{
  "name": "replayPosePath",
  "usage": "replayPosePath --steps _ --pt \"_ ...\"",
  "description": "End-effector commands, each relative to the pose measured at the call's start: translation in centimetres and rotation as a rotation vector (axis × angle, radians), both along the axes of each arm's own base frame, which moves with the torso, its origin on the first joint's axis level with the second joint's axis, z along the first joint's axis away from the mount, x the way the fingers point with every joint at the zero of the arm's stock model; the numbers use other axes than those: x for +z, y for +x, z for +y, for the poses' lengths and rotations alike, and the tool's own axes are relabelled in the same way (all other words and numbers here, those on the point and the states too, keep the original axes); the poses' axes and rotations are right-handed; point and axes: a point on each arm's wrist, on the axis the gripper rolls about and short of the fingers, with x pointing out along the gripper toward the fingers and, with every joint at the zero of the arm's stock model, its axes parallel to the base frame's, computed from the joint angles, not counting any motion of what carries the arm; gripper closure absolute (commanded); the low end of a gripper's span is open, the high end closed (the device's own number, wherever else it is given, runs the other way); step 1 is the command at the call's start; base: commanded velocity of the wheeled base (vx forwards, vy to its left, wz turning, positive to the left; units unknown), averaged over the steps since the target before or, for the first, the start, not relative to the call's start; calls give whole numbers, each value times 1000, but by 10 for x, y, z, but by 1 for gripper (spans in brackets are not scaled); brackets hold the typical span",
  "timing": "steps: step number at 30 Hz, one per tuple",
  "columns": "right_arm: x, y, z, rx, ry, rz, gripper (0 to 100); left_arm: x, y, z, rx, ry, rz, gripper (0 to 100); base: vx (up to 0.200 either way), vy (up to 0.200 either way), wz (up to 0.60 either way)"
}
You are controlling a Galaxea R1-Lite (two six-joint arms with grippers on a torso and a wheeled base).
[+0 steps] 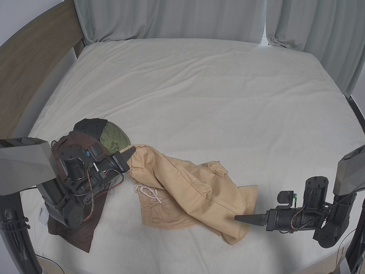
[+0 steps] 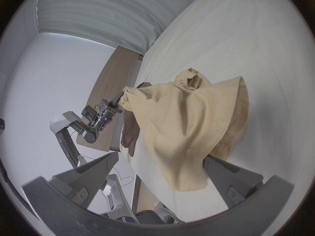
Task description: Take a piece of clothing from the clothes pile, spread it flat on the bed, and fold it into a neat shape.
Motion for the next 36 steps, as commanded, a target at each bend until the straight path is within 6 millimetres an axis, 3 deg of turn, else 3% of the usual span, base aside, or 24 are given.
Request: replayPosePath --steps 1,10,11,28,32,36 --pt "-15 5 -3 -15 -23 45 0 -1 0 0 0 0 2 100 0 0 0" --pt "-16 7 -8 -36 -24 50 0 0 2 2 8 -2 -7 100 0 0 0" --pt "-16 7 -8 -36 -24 50 100 0 2 2 8 -2 -7 100 0 0 0" --pt "-15 8 -10 -32 -38 13 100 0 2 2 8 -2 -7 100 0 0 0" --pt "-2 10 -17 -61 -22 -40 100 0 2 2 8 -2 -6 100 0 0 0" --pt "27 9 -34 -63 41 -143 100 0 3 2 8 -2 -7 100 0 0 0"
